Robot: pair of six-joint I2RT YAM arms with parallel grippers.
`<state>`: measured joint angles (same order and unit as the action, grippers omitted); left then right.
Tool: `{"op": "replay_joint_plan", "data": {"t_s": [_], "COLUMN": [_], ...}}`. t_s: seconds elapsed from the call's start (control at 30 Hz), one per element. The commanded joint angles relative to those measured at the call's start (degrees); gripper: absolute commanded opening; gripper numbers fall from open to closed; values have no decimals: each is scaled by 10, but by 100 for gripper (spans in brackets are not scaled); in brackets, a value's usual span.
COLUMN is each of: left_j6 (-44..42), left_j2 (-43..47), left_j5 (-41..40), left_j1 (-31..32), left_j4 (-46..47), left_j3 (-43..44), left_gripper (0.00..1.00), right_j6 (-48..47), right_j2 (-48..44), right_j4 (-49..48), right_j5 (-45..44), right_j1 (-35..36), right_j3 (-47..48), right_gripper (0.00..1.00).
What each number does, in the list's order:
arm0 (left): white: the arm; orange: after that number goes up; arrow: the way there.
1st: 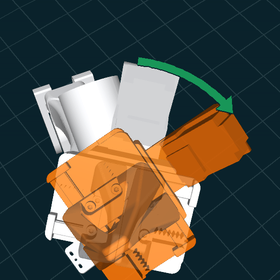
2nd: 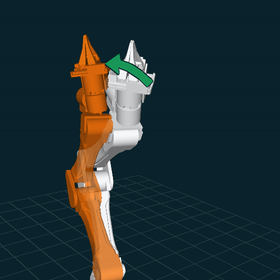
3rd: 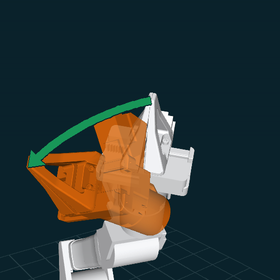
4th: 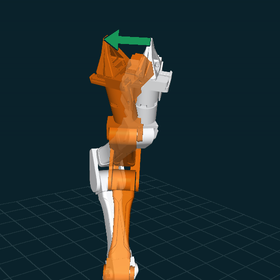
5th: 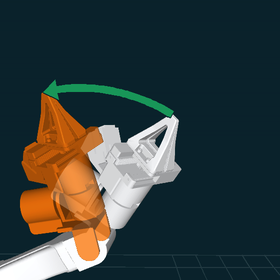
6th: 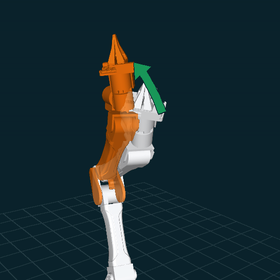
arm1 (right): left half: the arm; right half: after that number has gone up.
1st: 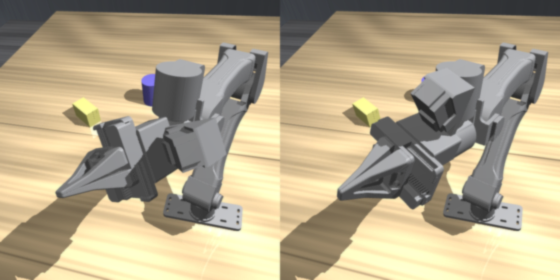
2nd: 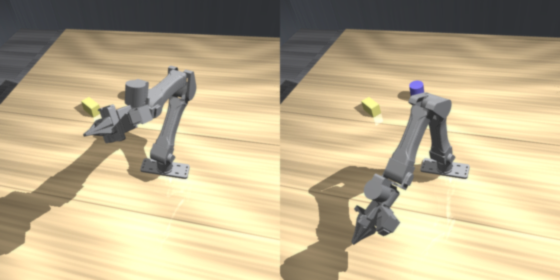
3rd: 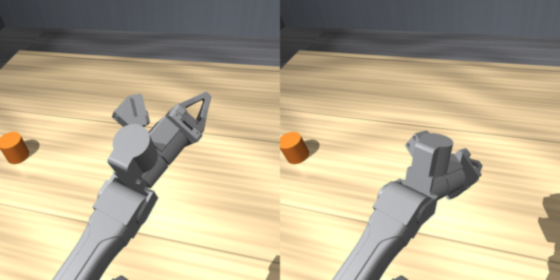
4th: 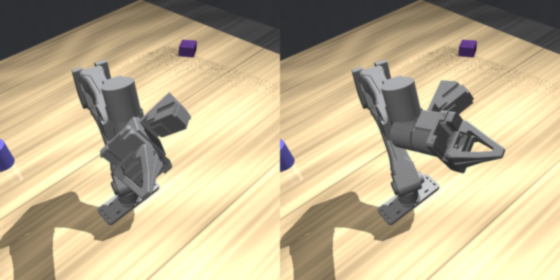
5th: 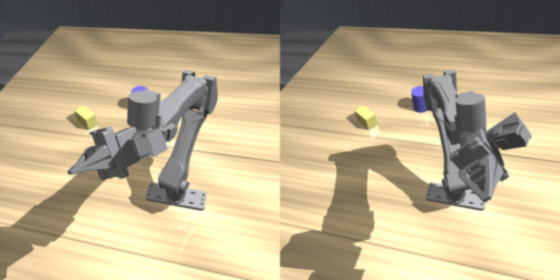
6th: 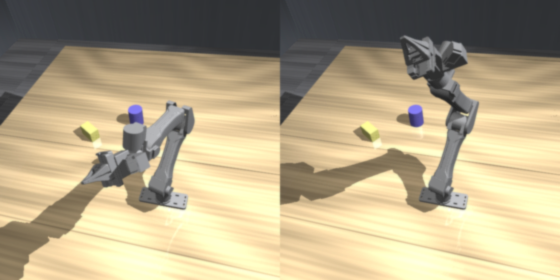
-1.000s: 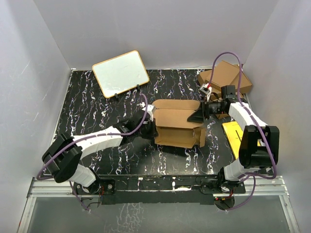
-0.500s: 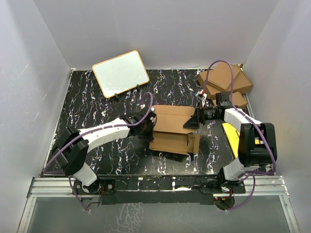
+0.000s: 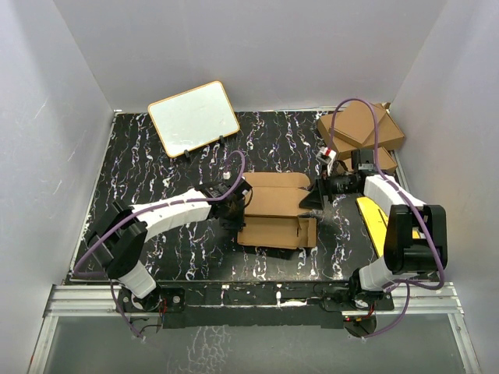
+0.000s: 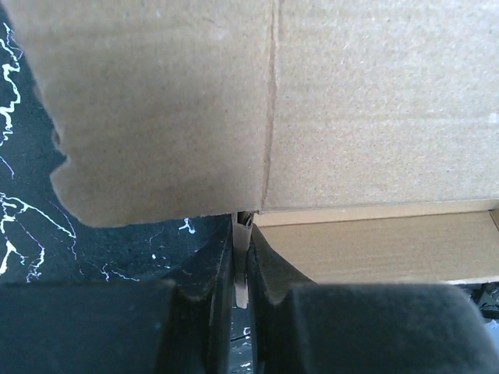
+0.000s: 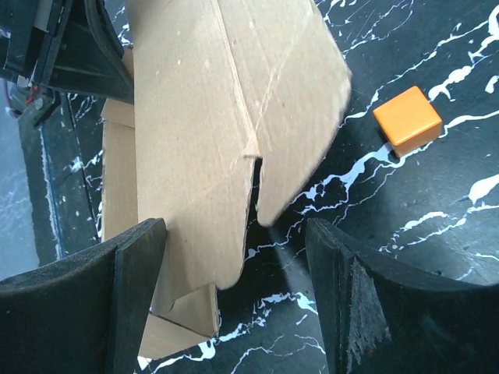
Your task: Fold the paper box
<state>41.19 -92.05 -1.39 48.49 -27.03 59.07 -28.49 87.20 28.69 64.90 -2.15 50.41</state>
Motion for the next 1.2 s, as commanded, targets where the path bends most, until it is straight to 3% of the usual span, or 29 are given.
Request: {"op": "replay_joint_plan", "data": {"t_s": [0.0, 0.3, 0.53, 0.63, 0.83, 1.17], "left_j6": [14, 6, 24, 34, 41, 33], "left_j2": [-13, -33, -33, -40, -65, -117], "left_j5": [-8, -19, -38, -52, -78, -78], "left_j1": [0, 0, 0, 0, -1, -2], "left_j4": [-22, -50, -62, -63, -81, -112], "left_j3": [0, 24, 32, 38, 56, 87], "left_gripper": [4, 5, 4, 5, 4, 19], "right_j6": [-55, -71, -55, 19, 210, 201], "right_j2": [-40, -88, -89, -88, -86, -54], "right_j4": [12, 7, 15, -28, -229, -220], "right_j5": [-8, -1, 58, 101, 162, 173], "right_j1": [-7, -39, -75, -89, -97, -95], "right_j3": [11, -6, -16, -42, -131, -127], "right_gripper": [78, 79, 79, 79, 77, 76]}}
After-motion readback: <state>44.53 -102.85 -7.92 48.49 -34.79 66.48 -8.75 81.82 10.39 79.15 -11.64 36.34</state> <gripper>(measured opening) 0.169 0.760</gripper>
